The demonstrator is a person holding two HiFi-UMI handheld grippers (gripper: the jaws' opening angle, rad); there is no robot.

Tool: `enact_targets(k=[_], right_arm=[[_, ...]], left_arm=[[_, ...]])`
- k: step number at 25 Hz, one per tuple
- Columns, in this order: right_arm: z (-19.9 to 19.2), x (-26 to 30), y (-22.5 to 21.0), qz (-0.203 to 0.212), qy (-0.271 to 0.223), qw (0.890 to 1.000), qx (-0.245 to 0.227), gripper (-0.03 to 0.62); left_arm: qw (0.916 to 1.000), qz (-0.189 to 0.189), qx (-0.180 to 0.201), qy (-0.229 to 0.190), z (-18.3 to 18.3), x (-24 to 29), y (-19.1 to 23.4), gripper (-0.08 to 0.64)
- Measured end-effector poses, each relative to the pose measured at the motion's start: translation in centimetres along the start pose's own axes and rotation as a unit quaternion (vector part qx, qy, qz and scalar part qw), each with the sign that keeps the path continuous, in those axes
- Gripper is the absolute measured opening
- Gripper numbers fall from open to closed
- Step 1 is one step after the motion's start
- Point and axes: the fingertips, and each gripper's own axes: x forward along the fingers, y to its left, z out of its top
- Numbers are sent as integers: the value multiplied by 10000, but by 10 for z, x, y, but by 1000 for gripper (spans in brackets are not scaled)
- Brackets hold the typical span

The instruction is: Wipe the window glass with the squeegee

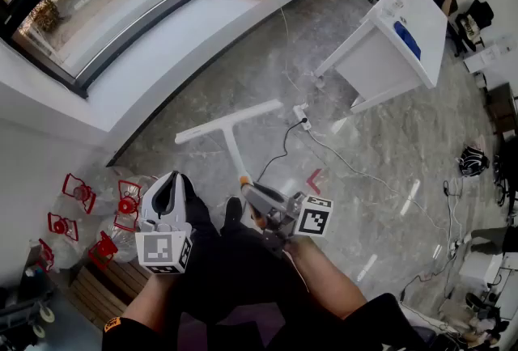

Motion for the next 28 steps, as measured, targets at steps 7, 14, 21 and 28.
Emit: enact_targets(k=[7,14,21,28], right_arm=[[3,14,-6,-16,24,10000,16,46],[11,32,-9,0,-100,9998,157,46],[24,77,-13,-148,-154,9997,143,46],[56,153,3,-145,-210,9997,-46,47]], left_arm=[[10000,7,-49,46,-2,8,12,9],[9999,-8,-105,82,-3,17,29,9],[9996,-97,-240,77,4,41,74,9],[9997,-107,-132,-193,60,69,148,9]])
